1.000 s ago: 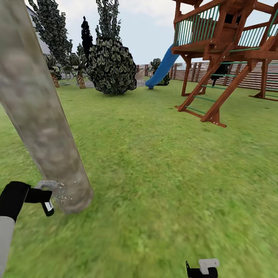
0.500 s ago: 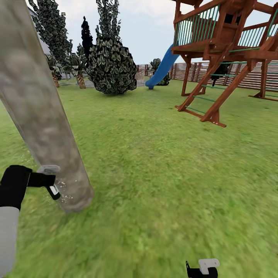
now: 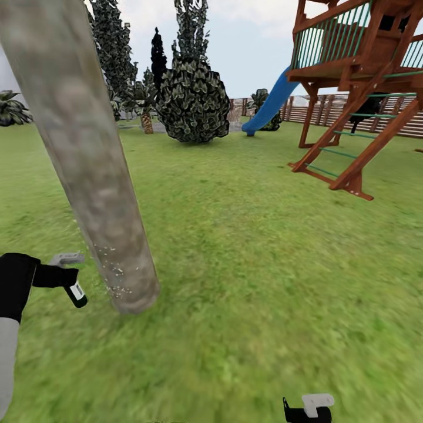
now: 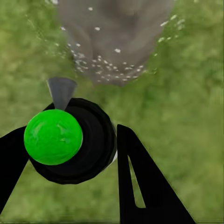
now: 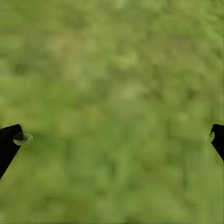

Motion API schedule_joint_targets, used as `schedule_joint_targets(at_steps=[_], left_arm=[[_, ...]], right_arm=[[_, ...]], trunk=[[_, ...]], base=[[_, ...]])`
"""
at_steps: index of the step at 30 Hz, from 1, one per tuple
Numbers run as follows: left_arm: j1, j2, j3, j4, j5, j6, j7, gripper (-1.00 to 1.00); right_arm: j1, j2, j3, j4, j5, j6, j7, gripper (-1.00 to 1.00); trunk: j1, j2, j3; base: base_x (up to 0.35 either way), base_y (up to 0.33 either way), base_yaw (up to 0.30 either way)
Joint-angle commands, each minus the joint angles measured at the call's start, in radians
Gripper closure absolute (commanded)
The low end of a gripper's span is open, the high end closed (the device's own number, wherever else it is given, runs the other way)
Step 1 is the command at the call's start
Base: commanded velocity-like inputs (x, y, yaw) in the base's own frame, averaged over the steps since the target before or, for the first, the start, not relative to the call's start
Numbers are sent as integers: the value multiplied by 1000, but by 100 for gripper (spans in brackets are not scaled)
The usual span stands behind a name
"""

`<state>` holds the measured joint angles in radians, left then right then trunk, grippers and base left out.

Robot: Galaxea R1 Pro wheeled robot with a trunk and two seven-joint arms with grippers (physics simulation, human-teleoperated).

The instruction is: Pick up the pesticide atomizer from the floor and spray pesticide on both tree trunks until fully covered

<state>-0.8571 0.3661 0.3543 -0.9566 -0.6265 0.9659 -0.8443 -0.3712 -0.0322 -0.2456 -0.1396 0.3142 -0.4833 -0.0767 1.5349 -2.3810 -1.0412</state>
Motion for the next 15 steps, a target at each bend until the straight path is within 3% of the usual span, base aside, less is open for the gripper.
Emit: schedule_joint_targets(at_steps=[1, 9, 12, 15], left_arm=[[0, -2, -3, 1, -1, -2, 1, 100], [5, -19, -2, 8, 0, -3, 5, 100], [6, -31, -17, 11, 2, -1, 74, 100], [6, -32, -18, 13, 1, -1, 87, 100]], right_arm=[[0, 0, 0, 0, 0, 0, 0, -100], [0, 0, 0, 0, 0, 0, 0, -100], [0, 0, 0, 0, 0, 0, 0, -100], [0, 0, 0, 0, 0, 0, 0, -100]], trunk=[[0, 0, 0], [0, 0, 0], [0, 0, 0], [0, 0, 0]], base=[[0, 0, 277], [0, 0, 277], [95, -141, 277], [146, -223, 277]])
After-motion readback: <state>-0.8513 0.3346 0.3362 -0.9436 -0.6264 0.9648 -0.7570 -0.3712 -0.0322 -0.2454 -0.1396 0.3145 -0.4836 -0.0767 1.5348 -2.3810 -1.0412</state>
